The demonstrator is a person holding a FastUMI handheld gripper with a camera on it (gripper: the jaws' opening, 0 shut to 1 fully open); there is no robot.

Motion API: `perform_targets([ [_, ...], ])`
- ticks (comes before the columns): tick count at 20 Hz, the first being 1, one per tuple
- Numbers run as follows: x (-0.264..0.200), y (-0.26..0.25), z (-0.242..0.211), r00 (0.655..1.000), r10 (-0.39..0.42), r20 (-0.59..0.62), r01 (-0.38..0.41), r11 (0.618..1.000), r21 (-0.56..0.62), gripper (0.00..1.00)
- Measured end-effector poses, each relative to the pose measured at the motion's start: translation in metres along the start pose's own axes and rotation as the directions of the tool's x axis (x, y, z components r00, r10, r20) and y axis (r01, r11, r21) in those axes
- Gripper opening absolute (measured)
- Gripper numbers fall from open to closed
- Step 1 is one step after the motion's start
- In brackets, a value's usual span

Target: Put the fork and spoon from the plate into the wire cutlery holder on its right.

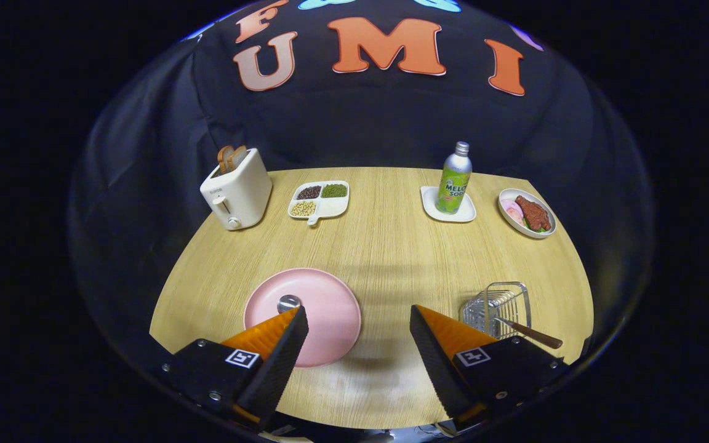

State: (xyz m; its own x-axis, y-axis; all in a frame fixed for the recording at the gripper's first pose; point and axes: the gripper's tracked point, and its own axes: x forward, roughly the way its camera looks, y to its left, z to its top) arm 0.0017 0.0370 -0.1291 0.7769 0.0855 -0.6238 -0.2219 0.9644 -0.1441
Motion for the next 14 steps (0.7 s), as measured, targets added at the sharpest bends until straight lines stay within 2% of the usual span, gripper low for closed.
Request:
perform_targets([
  [8, 0.026, 0.054, -0.013, 0.999, 0.03, -0.013, -0.03, 0.999, -0.015, 0.99],
  [10, 0.031, 0.062, -0.015, 1.0, 0.01, -0.003, -0.011, 0.999, -0.037, 0.99],
  [14, 0.051, 0.087, -0.044, 0.998, 0.015, -0.054, -0.019, 0.996, -0.082, 0.99],
])
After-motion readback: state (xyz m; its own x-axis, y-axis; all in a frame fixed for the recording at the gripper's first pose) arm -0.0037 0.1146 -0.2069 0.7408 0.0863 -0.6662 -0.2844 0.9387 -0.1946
